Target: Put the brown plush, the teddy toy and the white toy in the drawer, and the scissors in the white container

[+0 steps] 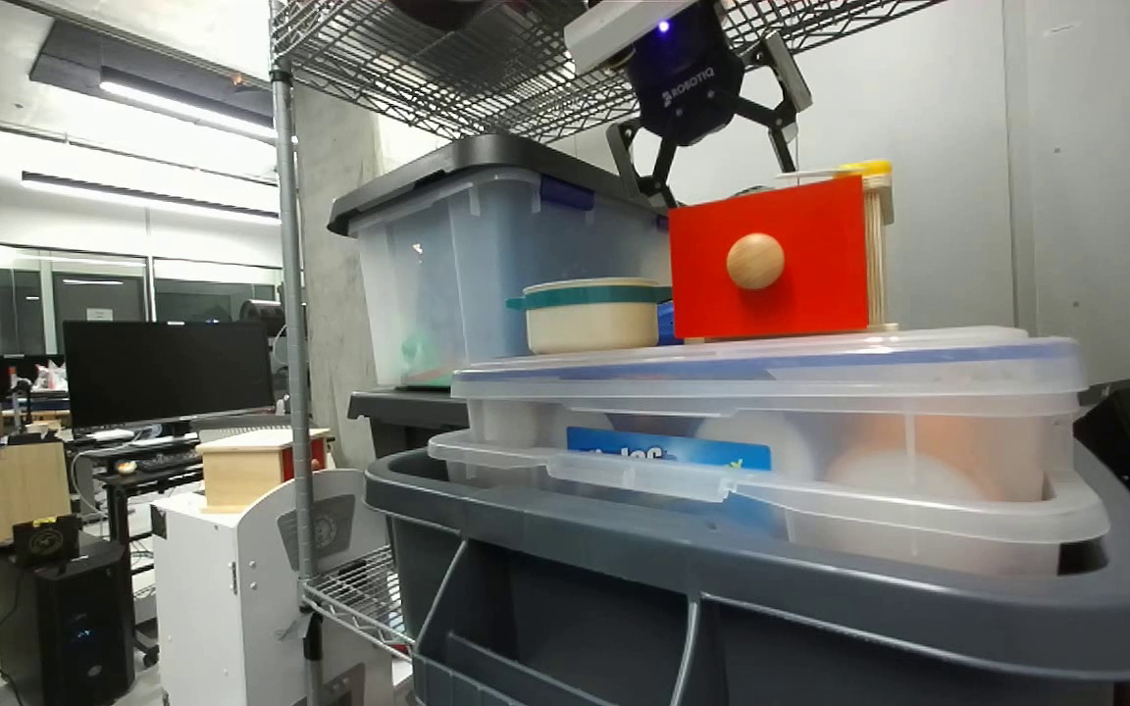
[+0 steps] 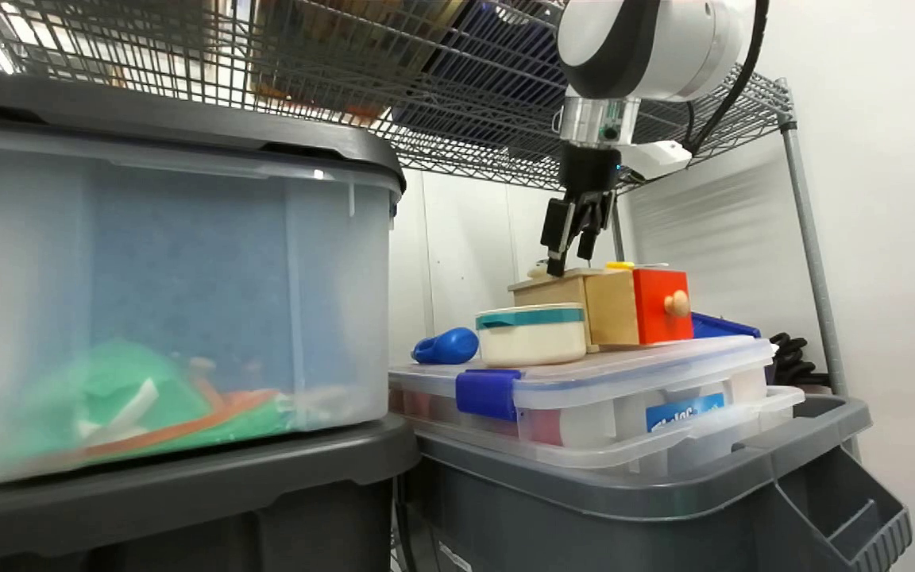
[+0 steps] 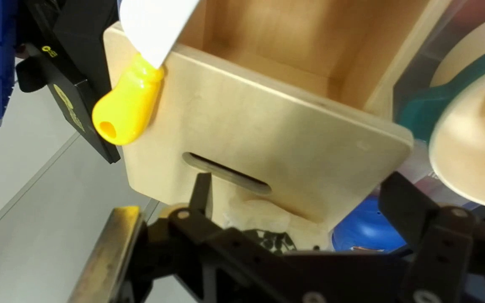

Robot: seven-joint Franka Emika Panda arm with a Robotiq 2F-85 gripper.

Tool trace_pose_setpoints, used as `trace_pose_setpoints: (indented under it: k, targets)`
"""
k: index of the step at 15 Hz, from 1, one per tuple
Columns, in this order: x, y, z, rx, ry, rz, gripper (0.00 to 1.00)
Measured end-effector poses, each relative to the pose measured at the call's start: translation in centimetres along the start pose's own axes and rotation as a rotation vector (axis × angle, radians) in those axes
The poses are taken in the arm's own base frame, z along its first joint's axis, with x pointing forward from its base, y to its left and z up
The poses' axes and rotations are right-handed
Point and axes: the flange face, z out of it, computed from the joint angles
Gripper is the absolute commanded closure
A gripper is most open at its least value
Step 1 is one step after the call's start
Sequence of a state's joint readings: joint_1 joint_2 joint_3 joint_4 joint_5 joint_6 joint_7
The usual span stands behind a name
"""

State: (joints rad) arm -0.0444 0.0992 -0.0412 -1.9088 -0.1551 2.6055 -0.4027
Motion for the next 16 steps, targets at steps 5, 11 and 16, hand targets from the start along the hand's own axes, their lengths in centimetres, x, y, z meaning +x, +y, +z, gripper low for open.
trace_pose_setpoints:
  k: [5, 11, 16]
  targets:
    - [-0.01, -0.04, 0.36, 0.001, 0.001, -0.009, 0.0]
    - [0.09, 0.05, 0.26, -0.001, 0.004, -0.015, 0.0]
    - [0.41, 0.15, -0.04, -0.001, 0.013, -0.016, 0.0]
